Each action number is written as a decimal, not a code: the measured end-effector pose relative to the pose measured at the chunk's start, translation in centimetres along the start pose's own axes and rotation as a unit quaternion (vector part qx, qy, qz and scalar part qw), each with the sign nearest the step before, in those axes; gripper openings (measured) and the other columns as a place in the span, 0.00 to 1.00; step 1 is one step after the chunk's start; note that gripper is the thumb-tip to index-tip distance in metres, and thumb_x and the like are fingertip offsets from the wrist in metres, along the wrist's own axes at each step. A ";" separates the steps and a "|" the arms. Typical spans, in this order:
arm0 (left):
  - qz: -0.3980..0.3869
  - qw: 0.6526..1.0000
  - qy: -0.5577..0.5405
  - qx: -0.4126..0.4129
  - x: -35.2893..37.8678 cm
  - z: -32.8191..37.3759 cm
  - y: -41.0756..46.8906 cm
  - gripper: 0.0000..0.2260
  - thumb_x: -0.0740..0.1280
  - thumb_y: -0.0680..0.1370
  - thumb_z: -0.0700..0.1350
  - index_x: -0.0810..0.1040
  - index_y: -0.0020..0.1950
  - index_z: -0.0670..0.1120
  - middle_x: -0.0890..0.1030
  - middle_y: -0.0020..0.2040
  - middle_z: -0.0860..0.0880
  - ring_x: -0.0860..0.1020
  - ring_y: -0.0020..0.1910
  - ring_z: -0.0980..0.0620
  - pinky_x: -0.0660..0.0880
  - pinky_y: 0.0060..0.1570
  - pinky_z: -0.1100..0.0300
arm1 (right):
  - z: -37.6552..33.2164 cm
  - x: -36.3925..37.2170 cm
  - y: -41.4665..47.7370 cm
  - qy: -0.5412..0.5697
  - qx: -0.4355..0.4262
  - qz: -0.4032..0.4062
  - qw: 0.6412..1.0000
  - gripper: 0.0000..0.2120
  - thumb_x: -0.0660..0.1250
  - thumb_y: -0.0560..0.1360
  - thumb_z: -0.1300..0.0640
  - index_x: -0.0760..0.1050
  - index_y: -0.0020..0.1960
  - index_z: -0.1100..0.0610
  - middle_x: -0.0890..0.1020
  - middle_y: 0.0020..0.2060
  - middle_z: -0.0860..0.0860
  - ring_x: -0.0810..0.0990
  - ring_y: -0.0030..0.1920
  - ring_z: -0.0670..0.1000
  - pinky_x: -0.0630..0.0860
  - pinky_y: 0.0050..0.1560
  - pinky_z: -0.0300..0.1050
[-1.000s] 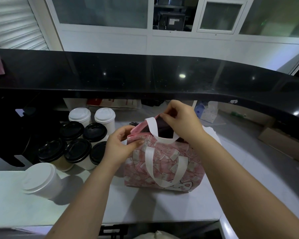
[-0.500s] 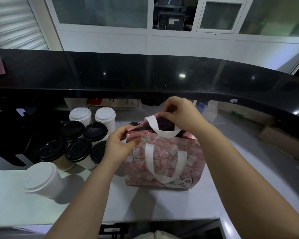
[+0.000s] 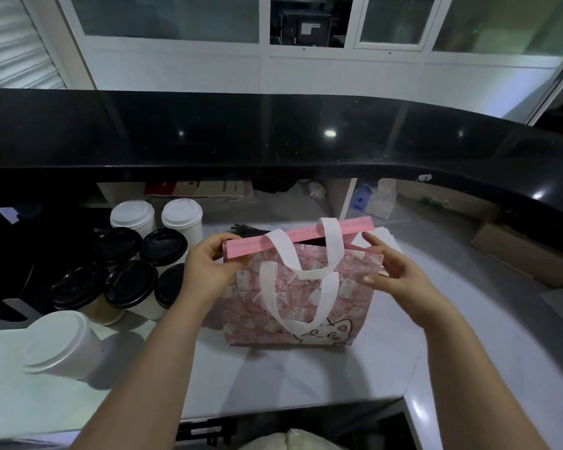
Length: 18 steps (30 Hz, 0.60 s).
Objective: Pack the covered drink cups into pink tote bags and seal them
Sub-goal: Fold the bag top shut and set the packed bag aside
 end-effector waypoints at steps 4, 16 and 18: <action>-0.012 1.000 -0.012 -0.002 0.0 0.5 0.0 0.15 0.77 0.69 0.37 0.84 0.45 0.58 0.86 0.45 0.53 0.83 0.47 0.51 0.80 0.49 0.54 | 0.2 1.6 1.6 0.051 -0.009 0.006 0.999 0.16 0.77 0.66 0.57 0.82 0.53 0.53 0.83 0.55 0.54 0.83 0.54 0.56 0.81 0.48 0.44; 0.033 0.998 -0.048 0.004 0.1 0.6 -0.4 0.16 0.78 0.68 0.37 0.84 0.46 0.57 0.85 0.46 0.52 0.83 0.49 0.52 0.80 0.49 0.56 | 0.7 5.5 2.7 0.128 -0.075 0.241 0.959 0.08 0.74 0.70 0.67 0.80 0.44 0.56 0.85 0.38 0.53 0.83 0.39 0.50 0.79 0.39 0.41; 0.032 0.998 -0.055 0.014 -0.1 0.7 -0.5 0.18 0.77 0.69 0.35 0.83 0.47 0.58 0.85 0.47 0.53 0.83 0.49 0.53 0.81 0.49 0.57 | 0.7 5.4 2.6 0.130 -0.084 0.259 0.953 0.14 0.73 0.71 0.70 0.73 0.45 0.54 0.80 0.34 0.52 0.79 0.34 0.50 0.77 0.33 0.42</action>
Point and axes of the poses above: each hand's wrist, its own y-axis towards the middle knuckle, its own x-axis out of the palm, z = x × y, the point moved 2 cm from there along y, towards the middle knuckle
